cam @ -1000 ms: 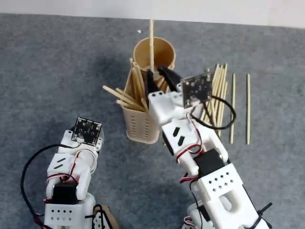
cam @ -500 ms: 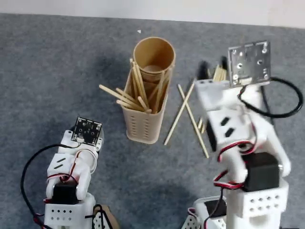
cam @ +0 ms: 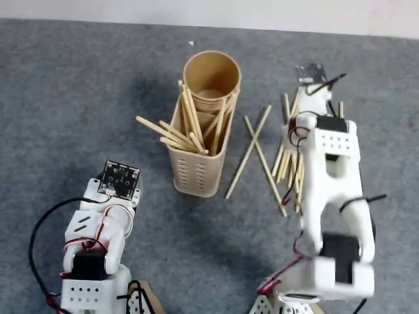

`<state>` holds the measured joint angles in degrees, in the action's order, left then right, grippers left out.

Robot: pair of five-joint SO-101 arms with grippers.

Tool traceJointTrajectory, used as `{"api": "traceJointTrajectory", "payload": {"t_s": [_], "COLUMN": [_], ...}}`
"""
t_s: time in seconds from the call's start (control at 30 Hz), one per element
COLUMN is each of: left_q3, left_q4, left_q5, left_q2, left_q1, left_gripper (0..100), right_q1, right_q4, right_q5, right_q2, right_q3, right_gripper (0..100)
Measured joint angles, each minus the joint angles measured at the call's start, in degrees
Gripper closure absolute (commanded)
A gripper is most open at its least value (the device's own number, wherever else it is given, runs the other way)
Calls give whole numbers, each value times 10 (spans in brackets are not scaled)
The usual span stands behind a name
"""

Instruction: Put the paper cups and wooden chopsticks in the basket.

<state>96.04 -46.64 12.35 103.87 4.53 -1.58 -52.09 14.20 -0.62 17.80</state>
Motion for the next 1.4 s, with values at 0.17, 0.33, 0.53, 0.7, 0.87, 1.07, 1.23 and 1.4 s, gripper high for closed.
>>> {"api": "traceJointTrajectory", "payload": {"t_s": [0.17,0.33,0.53,0.7,0.87,1.07,1.23,1.4], "left_q3": [0,0,0,0,0,0,0,0], "left_q4": [0,0,0,0,0,0,0,0], "left_q5": [0,0,0,0,0,0,0,0], "left_q2": [0,0,0,0,0,0,0,0], "left_q1": [0,0,0,0,0,0,0,0], "left_gripper": [840,840,840,840,840,840,840,840], "right_q1": [-13,-16,-18,-21,-30,-25,33,120], "right_q4": [35,55,62,63,39,-55,-89,-66], "right_q5": [0,0,0,2,1,2,-42,-158], "right_q2": [-71,-100,-139,-156,-156,-41,150,338], "right_q3": [0,0,-2,-4,-36,-98,-106,-106], "right_gripper": [861,861,873,983,993,993,993,993]}}
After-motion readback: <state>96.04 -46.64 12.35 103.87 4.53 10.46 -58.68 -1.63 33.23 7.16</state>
